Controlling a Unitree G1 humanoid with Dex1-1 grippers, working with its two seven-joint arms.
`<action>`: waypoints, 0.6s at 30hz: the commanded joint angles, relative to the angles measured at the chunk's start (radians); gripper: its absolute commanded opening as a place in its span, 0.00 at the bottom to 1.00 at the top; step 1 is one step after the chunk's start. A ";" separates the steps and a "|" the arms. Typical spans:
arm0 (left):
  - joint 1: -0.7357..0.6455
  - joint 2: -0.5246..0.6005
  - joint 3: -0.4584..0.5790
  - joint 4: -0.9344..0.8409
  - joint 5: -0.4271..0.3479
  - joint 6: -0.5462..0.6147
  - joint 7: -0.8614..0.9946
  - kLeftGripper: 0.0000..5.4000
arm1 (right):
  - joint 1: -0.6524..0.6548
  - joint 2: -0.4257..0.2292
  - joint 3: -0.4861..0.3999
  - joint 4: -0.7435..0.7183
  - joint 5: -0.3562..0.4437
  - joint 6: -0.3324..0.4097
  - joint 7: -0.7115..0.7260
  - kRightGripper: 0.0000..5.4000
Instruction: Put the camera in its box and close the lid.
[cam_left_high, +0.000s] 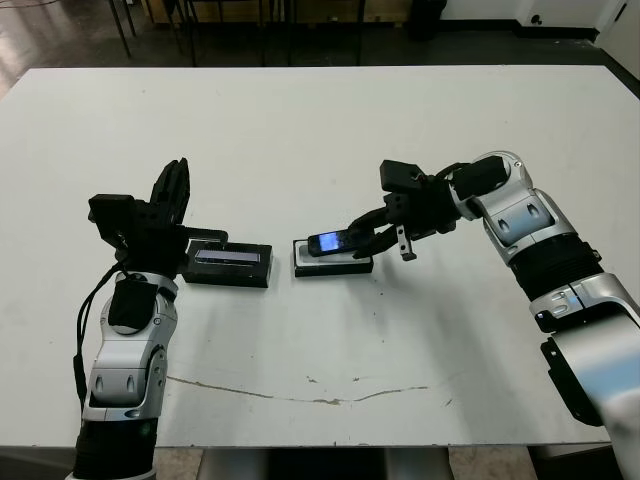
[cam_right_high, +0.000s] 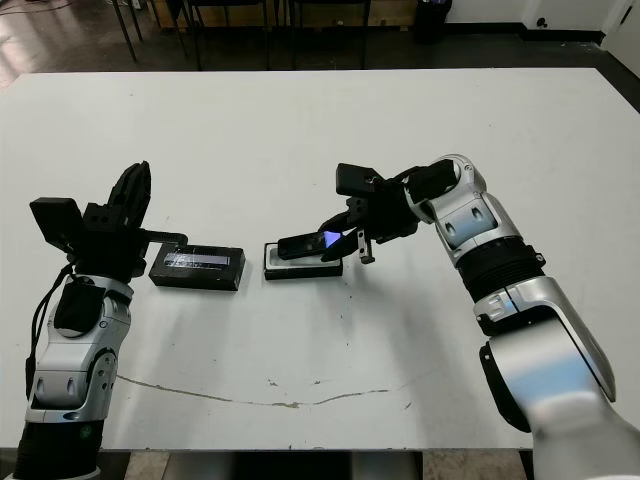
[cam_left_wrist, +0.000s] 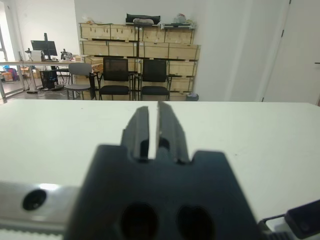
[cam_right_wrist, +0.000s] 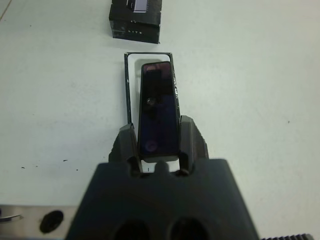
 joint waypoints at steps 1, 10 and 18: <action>0.015 0.002 0.002 0.007 0.006 0.011 0.005 0.00 | -0.015 0.005 0.007 0.006 -0.006 0.020 0.009 0.02; 0.018 0.000 -0.002 0.002 0.010 0.012 0.010 0.00 | 0.001 0.014 0.040 -0.015 -0.026 -0.030 0.013 0.02; 0.020 -0.001 -0.002 0.003 0.009 0.010 0.010 0.00 | 0.000 0.007 0.045 0.009 -0.042 -0.052 0.009 0.02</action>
